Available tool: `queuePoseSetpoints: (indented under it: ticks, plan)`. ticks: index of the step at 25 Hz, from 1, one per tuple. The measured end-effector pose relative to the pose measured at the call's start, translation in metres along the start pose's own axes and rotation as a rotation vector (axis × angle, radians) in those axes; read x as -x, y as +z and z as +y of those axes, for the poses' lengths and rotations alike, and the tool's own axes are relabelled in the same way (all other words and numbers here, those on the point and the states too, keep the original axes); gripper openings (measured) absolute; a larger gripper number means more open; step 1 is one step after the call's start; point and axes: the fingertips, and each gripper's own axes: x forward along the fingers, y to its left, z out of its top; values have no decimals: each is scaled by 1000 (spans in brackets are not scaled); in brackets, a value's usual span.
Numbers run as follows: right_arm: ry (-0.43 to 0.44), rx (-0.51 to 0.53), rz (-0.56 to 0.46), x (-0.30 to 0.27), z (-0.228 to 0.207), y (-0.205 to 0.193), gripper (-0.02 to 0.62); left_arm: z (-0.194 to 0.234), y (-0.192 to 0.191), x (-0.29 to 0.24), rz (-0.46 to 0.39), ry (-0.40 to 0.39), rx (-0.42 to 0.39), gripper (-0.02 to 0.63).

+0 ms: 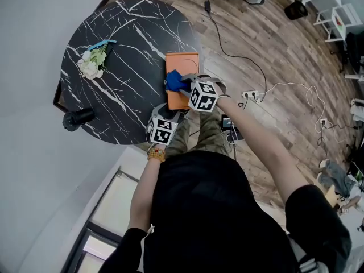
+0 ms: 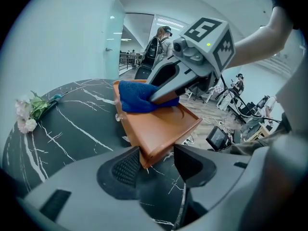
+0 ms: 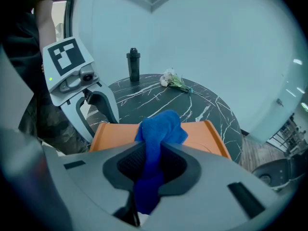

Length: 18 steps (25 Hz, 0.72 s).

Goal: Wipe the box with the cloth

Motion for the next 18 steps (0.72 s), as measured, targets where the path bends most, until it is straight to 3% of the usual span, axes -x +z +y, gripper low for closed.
queuePoseSetpoints:
  ticks: [10, 14, 18]
  plan:
    - [83, -18, -17, 5, 43, -2, 61, -2, -5, -2, 13, -15, 45, 232]
    - [178, -28, -9, 10, 56, -3, 63, -2, -4, -2, 11, -20, 54, 235]
    - [275, 39, -6, 15, 72, -3, 63, -1, -4, -3, 7, -21, 56, 235]
